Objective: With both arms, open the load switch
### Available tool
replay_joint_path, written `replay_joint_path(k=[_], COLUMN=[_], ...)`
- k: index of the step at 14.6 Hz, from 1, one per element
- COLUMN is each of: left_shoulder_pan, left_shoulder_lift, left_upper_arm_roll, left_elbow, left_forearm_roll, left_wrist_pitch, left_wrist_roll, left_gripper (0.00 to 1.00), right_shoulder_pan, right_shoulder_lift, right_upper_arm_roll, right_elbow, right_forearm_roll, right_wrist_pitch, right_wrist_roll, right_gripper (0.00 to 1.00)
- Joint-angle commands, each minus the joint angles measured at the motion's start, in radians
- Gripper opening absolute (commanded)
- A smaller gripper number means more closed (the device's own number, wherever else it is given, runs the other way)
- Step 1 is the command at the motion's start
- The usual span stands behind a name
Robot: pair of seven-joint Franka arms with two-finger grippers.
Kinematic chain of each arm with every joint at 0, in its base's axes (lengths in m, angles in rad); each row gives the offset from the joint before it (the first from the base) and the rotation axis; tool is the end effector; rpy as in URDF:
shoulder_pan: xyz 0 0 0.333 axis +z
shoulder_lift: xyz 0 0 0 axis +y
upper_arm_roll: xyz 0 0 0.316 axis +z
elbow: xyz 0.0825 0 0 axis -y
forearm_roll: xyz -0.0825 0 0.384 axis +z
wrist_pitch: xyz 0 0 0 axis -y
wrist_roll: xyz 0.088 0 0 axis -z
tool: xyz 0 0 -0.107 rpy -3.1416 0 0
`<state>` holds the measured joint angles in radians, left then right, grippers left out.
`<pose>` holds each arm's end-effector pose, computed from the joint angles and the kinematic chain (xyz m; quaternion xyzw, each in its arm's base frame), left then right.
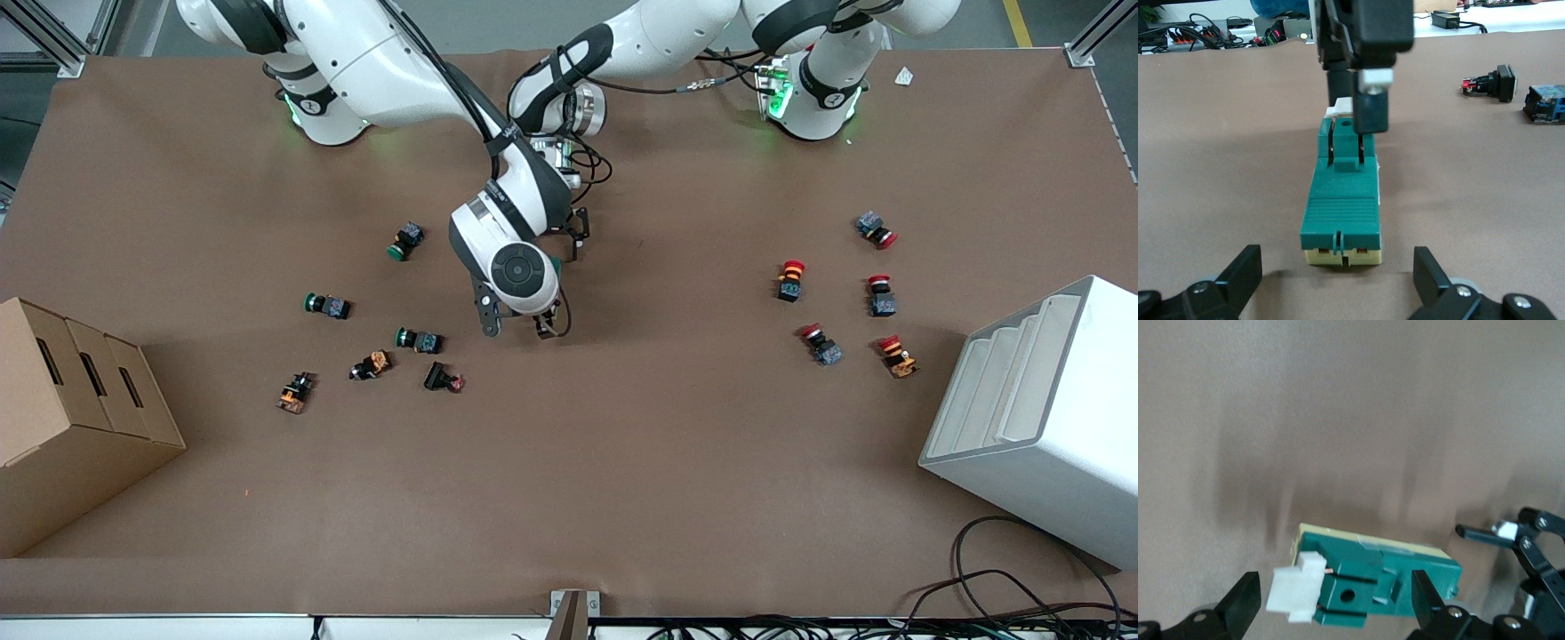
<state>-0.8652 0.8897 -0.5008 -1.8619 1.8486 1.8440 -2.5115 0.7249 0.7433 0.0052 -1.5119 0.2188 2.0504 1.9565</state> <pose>0.1991 -0.5667 0.0750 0.8545 -0.0333 0.5183 0.0001 0.5062 0.4683 0.2094 0.7737 -0.6184 -0.1135 0.0781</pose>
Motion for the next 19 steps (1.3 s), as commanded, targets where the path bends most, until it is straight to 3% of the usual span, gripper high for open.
replay_joint_path(k=[1,5,19], left_shoulder_pan=[-0.008,-0.008,-0.006], left_shoulder_lift=[0.017,0.021,0.023], left_upper_arm_roll=[0.019,0.019,0.019], left_elbow=[0.006,0.004,0.000], left_forearm_roll=[0.020,0.020,0.020], left_wrist_pitch=[-0.002,-0.002,-0.002], left_wrist_roll=[-0.015,-0.015,-0.020], left_gripper=[1.00,1.00,1.00], right_shoulder_pan=[0.004,0.005,0.048], right_shoulder_lift=[-0.001,-0.005,-0.012], right_upper_arm_roll=[-0.005,-0.004,0.015], right_elbow=[0.059,0.105,0.104], right_forearm_roll=[0.027,0.025,0.011], right_wrist_pitch=[-0.115,-0.228,-0.378], right_wrist_roll=[0.016,0.016,0.012], right_gripper=[1.00,1.00,1.00])
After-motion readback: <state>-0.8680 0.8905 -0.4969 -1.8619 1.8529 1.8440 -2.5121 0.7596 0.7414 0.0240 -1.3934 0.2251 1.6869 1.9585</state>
